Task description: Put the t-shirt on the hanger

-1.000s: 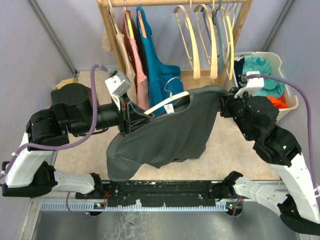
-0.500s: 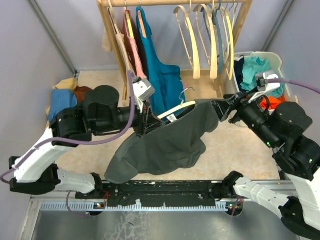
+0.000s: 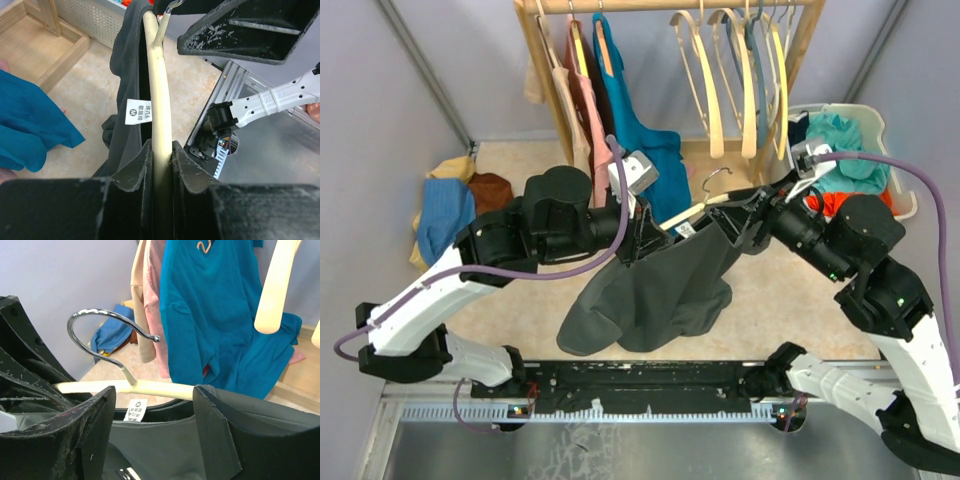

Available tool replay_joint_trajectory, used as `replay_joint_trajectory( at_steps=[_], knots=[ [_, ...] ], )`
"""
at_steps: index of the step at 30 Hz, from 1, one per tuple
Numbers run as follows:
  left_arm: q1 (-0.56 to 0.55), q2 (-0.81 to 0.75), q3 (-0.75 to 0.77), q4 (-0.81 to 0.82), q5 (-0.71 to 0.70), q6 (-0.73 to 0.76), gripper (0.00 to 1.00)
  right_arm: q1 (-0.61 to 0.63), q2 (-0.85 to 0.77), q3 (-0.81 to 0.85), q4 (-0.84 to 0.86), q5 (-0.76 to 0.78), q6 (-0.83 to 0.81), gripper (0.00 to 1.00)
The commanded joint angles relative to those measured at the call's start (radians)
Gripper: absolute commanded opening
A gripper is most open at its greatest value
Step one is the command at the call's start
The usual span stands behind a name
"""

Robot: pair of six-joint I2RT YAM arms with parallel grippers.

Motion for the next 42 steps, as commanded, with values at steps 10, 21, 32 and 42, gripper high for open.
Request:
replay_joint_trajectory(
  at_steps=[10, 21, 32, 42],
  knots=[
    [0.001, 0.05, 0.04, 0.132, 0.025, -0.014, 0.02, -0.009, 0.045, 0.023, 0.112, -0.02, -0.014, 0.51],
    [0.003, 0.061, 0.06, 0.155, 0.023, -0.015, 0.02, -0.005, 0.06, 0.016, 0.059, 0.019, -0.034, 0.29],
    [0.003, 0.073, 0.124, 0.131, 0.022, -0.006, 0.26, 0.039, 0.119, 0.141, 0.005, 0.098, -0.084, 0.0],
    [0.002, 0.045, 0.244, 0.061, -0.05, 0.055, 0.38, 0.04, 0.18, 0.277, -0.02, 0.115, -0.106, 0.0]
  ],
)
